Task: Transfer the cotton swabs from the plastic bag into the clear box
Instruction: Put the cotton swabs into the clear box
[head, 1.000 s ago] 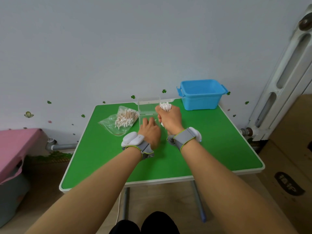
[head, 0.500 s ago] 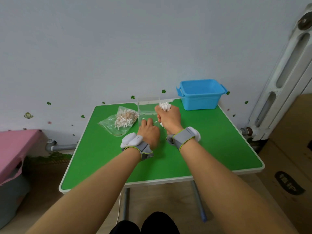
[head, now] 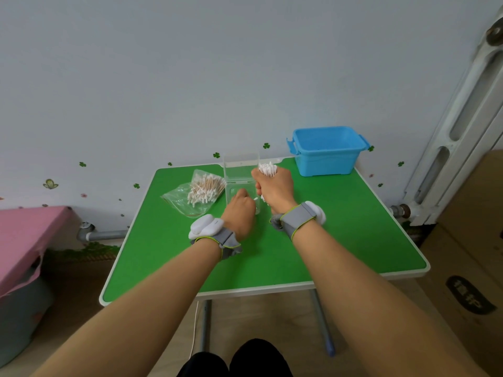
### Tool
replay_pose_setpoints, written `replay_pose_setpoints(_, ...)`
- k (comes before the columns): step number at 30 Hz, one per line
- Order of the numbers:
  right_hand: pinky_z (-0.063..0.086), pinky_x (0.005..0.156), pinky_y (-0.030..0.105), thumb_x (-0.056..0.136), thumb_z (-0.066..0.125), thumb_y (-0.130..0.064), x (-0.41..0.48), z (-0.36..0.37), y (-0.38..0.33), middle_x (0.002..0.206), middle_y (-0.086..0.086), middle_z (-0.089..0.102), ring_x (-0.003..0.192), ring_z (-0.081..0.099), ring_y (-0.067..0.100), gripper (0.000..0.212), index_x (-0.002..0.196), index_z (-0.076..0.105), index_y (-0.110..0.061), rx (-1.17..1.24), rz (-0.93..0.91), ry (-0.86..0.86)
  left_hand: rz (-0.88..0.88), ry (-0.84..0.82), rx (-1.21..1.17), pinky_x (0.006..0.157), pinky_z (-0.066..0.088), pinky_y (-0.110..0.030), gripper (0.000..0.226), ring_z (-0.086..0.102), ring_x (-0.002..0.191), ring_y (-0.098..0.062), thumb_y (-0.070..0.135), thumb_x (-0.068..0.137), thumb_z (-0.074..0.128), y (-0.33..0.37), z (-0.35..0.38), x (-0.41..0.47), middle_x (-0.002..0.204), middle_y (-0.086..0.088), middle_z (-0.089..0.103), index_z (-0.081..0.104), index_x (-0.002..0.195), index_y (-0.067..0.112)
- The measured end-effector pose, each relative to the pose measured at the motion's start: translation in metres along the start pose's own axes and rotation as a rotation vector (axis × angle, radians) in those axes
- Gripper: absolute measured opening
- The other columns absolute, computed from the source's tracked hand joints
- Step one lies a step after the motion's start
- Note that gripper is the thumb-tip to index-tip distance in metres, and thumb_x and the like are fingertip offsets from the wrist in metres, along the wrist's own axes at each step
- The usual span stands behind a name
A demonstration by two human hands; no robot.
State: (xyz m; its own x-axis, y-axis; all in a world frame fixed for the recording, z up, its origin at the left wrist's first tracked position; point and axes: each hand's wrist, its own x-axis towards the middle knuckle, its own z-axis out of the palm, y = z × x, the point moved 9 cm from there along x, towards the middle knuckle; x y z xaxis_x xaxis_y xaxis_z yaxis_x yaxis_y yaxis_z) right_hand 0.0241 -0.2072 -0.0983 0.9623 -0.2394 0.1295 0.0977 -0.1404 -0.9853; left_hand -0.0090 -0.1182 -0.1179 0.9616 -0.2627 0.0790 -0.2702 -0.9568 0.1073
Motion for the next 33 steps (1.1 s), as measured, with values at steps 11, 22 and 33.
replay_pose_setpoints(11,0.046,0.054,0.031,0.081,0.063,-0.013,-0.002,0.003,0.001,0.051,0.005,0.055,0.047,0.050,0.019,0.032,0.050,0.053,-0.015,-0.027,0.000,-0.001,-0.021,-0.035,-0.062,0.091,0.041,-0.041,0.036,0.050,0.113,-0.038,0.004,0.089,0.054,-0.005,-0.008,-0.006,0.118,-0.022,0.057,0.035,0.119,-0.002)
replay_pose_setpoints(22,0.047,0.057,0.036,0.080,0.064,-0.015,-0.001,0.004,0.006,0.049,-0.001,0.055,0.049,0.050,0.019,0.031,0.051,0.053,-0.018,-0.033,-0.004,0.006,-0.076,-0.122,0.126,0.102,0.035,-0.038,0.034,0.041,0.122,-0.037,0.014,0.094,0.049,-0.009,0.008,0.006,0.130,-0.018,0.048,0.043,0.125,0.001)
replay_pose_setpoints(33,0.051,0.060,0.040,0.079,0.064,-0.013,-0.001,0.006,0.008,0.048,-0.001,0.054,0.050,0.049,0.019,0.032,0.050,0.052,-0.018,-0.058,-0.001,-0.006,-0.048,-0.166,0.063,0.079,0.044,-0.036,0.025,0.058,0.107,-0.034,0.011,0.089,0.055,-0.010,0.005,0.002,0.115,-0.019,0.061,0.050,0.112,0.002)
